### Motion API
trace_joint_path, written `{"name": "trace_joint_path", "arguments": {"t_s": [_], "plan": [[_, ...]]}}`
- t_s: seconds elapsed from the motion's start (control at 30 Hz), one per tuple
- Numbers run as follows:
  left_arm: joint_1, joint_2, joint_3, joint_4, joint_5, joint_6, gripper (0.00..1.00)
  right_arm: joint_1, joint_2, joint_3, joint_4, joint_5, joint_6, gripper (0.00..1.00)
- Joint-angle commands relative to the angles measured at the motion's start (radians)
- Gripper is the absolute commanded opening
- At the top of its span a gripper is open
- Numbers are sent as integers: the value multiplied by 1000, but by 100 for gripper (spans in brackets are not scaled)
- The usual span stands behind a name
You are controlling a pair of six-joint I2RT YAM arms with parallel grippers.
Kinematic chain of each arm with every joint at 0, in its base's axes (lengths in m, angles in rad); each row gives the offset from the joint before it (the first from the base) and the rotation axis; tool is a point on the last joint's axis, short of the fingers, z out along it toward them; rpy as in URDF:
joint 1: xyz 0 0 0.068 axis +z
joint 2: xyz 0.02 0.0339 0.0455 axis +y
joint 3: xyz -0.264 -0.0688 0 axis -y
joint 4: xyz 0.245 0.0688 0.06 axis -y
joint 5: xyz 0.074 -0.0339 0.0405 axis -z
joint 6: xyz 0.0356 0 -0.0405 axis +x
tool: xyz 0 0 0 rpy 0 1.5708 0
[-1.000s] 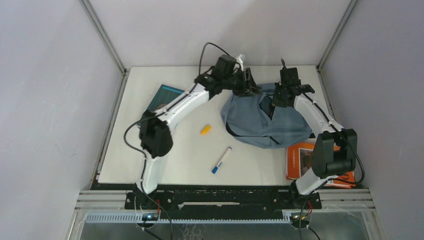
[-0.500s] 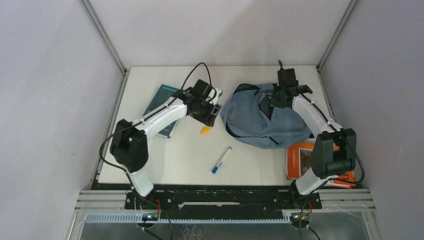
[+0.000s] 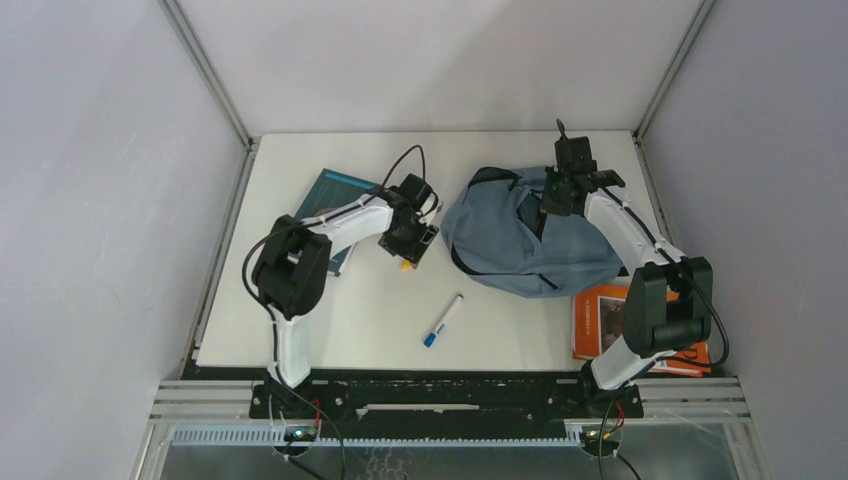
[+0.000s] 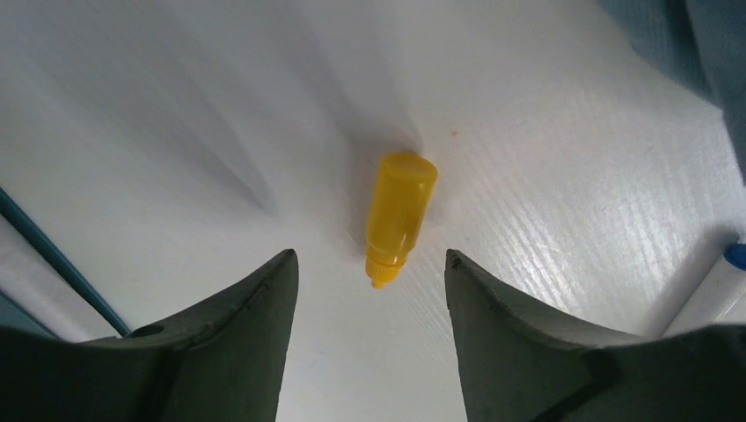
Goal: Pack the student bag
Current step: Pick up the stationery from the center of the board, then place the stationery in the student bag.
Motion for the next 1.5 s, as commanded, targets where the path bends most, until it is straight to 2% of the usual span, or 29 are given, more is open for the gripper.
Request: {"name": "trace_joint_path", "arguments": {"t_s": [0.0, 0.27, 0.37, 0.5, 0.6, 0.73, 0.87, 1.07, 1.27, 1.37, 1.47], "plan": [[0, 3, 30, 75, -16, -9, 66, 0, -45, 7, 54, -14, 13, 0], [2, 67, 60, 64, 31, -42, 53, -1, -51, 7, 42, -13, 16, 0], [2, 48, 45, 78, 38, -57, 40, -2, -56, 7, 45, -14, 18, 0], [2, 8, 75, 70, 18, -75, 13, -1, -57, 7, 46, -20, 19, 0], [3, -45, 131, 59, 34, -114, 0, 0, -59, 5, 42, -21, 21, 0], [4, -147, 152, 202, 258, -260, 0, 0, -70, 6, 41, -37, 28, 0], [-2, -79, 255, 347, 455, -505, 0, 9, -69, 6, 42, -42, 33, 0], [-70, 108, 462, 462, 491, -716, 0, 18, -77, 6, 45, -49, 40, 0], [-122, 293, 703, 456, 516, -830, 1, 23, -89, 6, 43, -41, 43, 0], [-128, 378, 778, 453, 524, -884, 2, 26, -88, 7, 45, -42, 43, 0], [-134, 411, 793, 456, 511, -915, 2, 29, -84, 15, 34, -46, 42, 0]]}}
